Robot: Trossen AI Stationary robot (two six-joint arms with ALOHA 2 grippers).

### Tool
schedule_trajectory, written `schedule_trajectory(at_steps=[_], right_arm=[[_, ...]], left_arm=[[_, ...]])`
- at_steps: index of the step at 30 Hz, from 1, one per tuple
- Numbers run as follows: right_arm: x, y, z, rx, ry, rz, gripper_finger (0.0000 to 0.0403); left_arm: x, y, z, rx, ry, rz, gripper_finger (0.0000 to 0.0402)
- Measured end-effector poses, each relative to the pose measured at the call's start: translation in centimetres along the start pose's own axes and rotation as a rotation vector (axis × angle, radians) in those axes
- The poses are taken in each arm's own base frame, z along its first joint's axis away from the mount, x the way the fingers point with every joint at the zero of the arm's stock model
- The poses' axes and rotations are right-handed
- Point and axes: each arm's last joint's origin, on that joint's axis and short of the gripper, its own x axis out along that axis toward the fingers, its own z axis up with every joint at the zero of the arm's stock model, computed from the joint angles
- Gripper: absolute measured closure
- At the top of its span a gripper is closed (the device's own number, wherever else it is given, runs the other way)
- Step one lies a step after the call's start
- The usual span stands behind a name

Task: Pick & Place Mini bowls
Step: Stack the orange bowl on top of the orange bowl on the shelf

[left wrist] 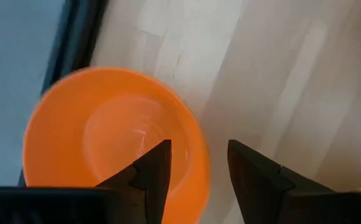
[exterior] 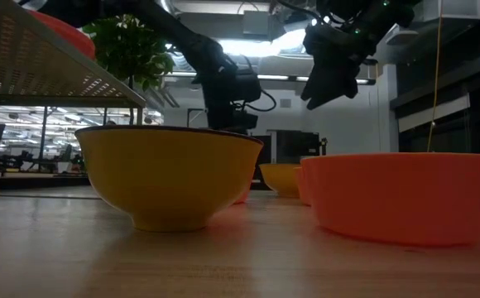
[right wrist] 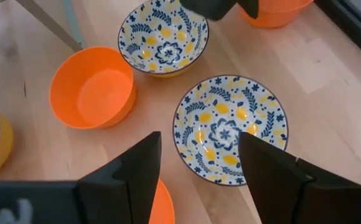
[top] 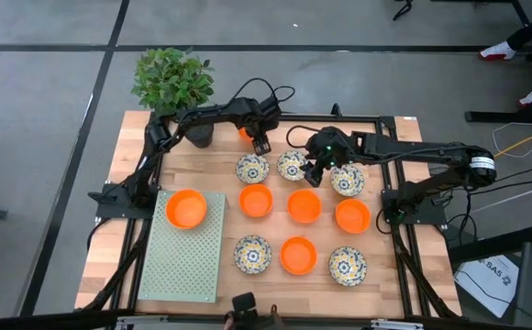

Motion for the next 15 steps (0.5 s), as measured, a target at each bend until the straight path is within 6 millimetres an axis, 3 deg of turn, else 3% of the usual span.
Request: schedule_trajectory(at_steps=[5,15], right_arm=[[0.0,0.03,0.11,0.001,-0.012,0.003,0.019],[0.0,0.06,0.25,0.004,-0.026,0.006,0.019]], left_arm=[[0.06,-0.29,0.01,0.035,0.007,0.014,0.0284],[0.06,-0.42,-0.18,0.057,0.02,-0.027,0.0387]])
